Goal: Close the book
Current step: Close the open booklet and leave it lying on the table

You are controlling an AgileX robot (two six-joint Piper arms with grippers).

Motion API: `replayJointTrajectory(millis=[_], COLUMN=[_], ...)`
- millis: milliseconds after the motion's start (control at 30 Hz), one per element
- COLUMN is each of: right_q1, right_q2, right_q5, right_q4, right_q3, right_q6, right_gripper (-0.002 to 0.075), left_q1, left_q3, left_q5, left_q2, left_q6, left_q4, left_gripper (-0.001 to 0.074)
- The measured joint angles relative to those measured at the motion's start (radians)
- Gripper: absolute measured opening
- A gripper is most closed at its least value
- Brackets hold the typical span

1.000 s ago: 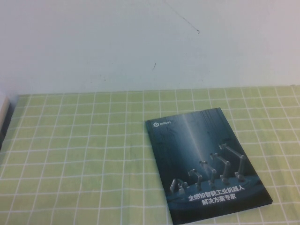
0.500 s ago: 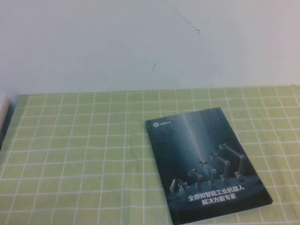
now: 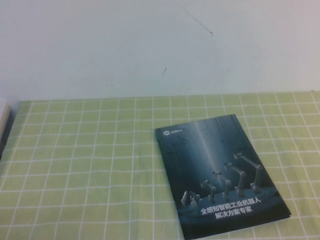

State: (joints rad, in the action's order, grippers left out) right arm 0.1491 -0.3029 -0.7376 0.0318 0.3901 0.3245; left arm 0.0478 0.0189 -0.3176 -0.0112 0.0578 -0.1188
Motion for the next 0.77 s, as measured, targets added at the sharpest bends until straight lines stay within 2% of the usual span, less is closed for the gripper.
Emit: replayJointTrajectory(millis=[200,400,533,600,767], right_q1=[-0.078,-0.149,-0.15,-0.151,-0.154], right_q2=[0.093,0.257,0.314,0.313,0.314], right_q5=[0.07,0.241,0.324,0.339,0.362], right_q4=[-0.005,-0.055,-0.13,-0.152,-0.182], right_q3=[-0.05,-0.21,-0.375,-0.4,-0.404], right_q6=[0.0,-0.018,-0.209,-0.3,-0.37], right_gripper=[-0.0001,-0.0001,-0.0002,-0.0002,-0.0002], left_q1=[0.0,0.0,0.0,0.0,0.0], left_q3=[0.0,0.0,0.0,0.0,0.0], left_q5=[0.0,0.0,-0.002,-0.004,-0.004], left_q2=[0.0,-0.001,-0.001,-0.002,-0.002], left_q6=[0.004,0.004,0.004,0.004,0.003], left_q4=[0.0,0.0,0.0,0.0,0.0], left_gripper=[-0.0004,-0.0004,-0.0004,-0.0004,-0.0004])
